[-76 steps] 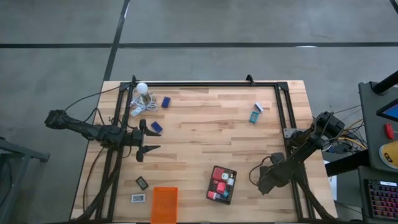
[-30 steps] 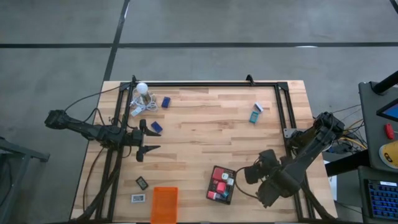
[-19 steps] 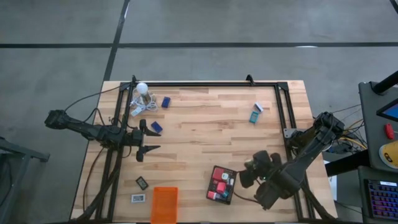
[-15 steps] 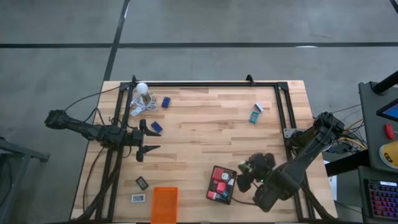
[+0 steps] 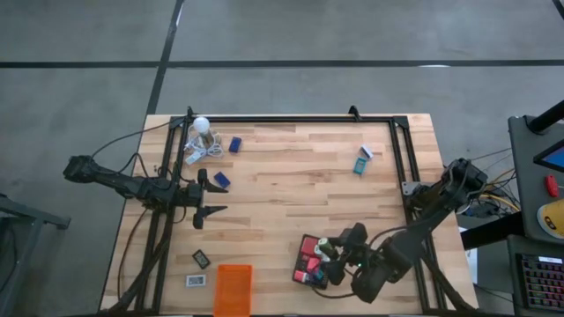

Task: Pick & Place Office items
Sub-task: Put the green charger adapter into the black bin

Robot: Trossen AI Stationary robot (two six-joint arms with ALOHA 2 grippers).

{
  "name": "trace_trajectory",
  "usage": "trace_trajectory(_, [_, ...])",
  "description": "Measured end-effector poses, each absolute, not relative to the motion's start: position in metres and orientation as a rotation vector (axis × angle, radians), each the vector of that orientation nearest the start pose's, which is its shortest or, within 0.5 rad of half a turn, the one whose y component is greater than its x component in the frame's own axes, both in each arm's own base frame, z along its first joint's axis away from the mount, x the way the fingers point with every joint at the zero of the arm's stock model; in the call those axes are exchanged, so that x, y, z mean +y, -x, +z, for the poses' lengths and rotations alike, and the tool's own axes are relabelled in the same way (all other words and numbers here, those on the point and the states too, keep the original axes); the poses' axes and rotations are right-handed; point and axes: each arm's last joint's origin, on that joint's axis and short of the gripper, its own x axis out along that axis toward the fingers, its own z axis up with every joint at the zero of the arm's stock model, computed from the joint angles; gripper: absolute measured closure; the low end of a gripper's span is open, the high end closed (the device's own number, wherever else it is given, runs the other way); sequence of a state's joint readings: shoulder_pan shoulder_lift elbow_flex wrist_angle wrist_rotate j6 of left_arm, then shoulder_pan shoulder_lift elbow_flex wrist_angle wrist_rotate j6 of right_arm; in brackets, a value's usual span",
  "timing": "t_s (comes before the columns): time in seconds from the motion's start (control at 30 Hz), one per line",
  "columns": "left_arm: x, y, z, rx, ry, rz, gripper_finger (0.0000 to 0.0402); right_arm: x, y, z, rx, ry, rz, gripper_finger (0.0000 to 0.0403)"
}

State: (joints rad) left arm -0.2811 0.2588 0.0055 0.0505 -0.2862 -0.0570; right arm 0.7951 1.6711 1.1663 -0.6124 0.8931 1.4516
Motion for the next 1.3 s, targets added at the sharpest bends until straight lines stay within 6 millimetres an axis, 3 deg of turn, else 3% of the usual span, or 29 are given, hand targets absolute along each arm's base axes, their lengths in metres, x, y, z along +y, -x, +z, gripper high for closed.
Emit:
trace_trajectory(0.33, [-0.023, -0.108, 0.149, 0.194, 0.0, 0.01, 0.0149, 0.222, -0.246, 0.18, 0.461, -0.733, -0.299, 0.0257])
trace_trajectory(0.7, [-0.023, -0.109, 0.149, 0.194, 0.0, 0.011, 0.0149, 0.225, -0.243, 0.175, 0.592, -0.791, -0.184, 0.0257])
trace_trajectory(1.3, [-0.023, -0.109, 0.149, 0.194, 0.0, 0.01, 0.0149, 0.224, -0.241, 0.145, 0.668, -0.839, -0.248, 0.0257])
